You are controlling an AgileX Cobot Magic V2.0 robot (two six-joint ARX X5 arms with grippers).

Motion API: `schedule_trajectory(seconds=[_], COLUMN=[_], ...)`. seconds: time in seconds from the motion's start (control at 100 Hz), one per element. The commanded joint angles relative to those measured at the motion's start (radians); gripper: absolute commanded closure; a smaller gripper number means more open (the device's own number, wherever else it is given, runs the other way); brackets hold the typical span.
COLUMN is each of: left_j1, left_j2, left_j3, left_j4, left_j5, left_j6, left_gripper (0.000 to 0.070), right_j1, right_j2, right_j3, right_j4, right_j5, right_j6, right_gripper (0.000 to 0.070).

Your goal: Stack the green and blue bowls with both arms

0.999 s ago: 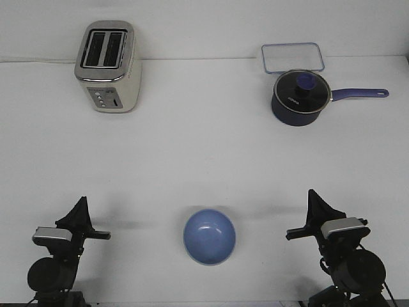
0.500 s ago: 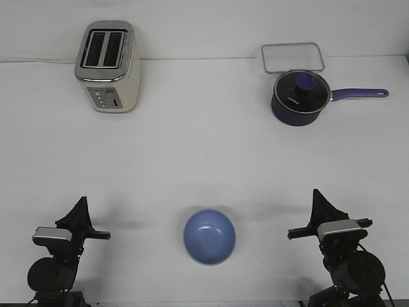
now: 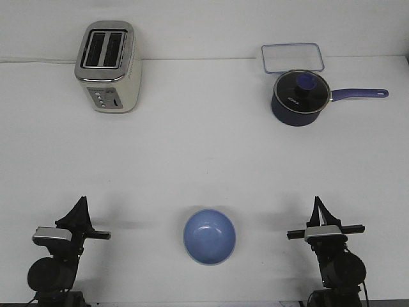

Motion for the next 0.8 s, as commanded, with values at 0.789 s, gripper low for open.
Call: schedule_trajectory(seconds=[0.789], left_j1=[0.002], left_j2=[-0.001], left_j3=[-0.019], left_j4=[0.01], left_j5=[0.002], left_j6=[-0.003], left_gripper=[0.0685], right_j1=[-0.044], right_j2=[0.0], right_j3=[-0.002], right_j4=[0.044], right_j5=[-0.041], right_j6=[0.0], right_gripper=[0.07])
